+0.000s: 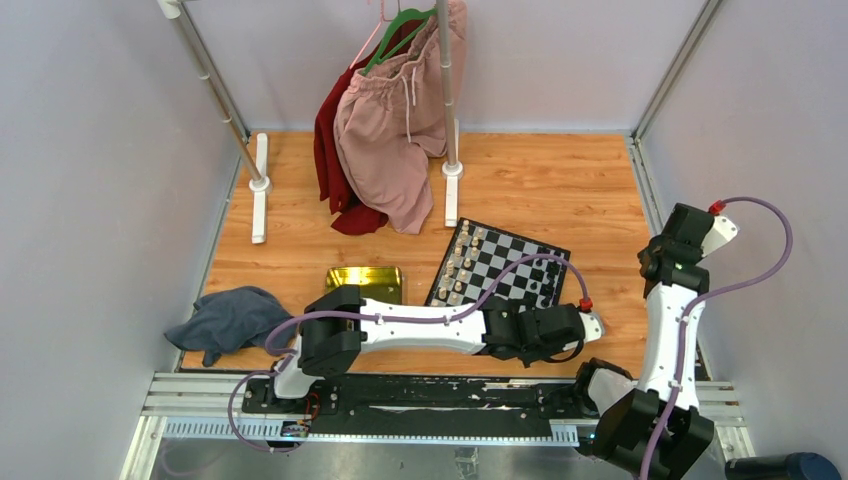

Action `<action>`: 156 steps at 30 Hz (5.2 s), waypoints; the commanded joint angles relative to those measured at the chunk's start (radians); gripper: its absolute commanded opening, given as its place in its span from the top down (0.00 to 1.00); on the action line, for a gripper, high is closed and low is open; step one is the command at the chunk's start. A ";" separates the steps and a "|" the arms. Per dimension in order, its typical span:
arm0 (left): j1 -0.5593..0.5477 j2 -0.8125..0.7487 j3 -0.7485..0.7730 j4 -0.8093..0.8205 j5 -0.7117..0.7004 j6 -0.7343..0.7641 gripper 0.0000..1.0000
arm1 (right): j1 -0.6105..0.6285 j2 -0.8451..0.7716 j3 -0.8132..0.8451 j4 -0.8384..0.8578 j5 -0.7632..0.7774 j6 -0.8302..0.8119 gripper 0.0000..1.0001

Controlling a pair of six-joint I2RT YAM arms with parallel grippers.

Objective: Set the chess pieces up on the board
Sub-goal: Place the chess piece on the chessboard, then pick up the chess piece from the storage box.

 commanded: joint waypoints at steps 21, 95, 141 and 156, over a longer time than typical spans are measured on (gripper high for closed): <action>0.062 0.057 -0.097 0.237 0.030 0.011 1.00 | -0.043 0.015 0.074 -0.016 -0.017 0.013 0.76; 0.291 -0.649 -0.495 -0.198 -0.386 -0.560 0.45 | 0.077 -0.006 0.096 -0.033 -0.158 -0.051 0.77; 0.530 -0.936 -1.104 -0.131 -0.169 -1.179 0.54 | 0.232 0.003 0.000 0.000 -0.141 -0.098 0.77; 0.541 -0.889 -1.104 -0.141 -0.193 -1.159 0.58 | 0.233 0.028 -0.013 0.029 -0.150 -0.088 0.77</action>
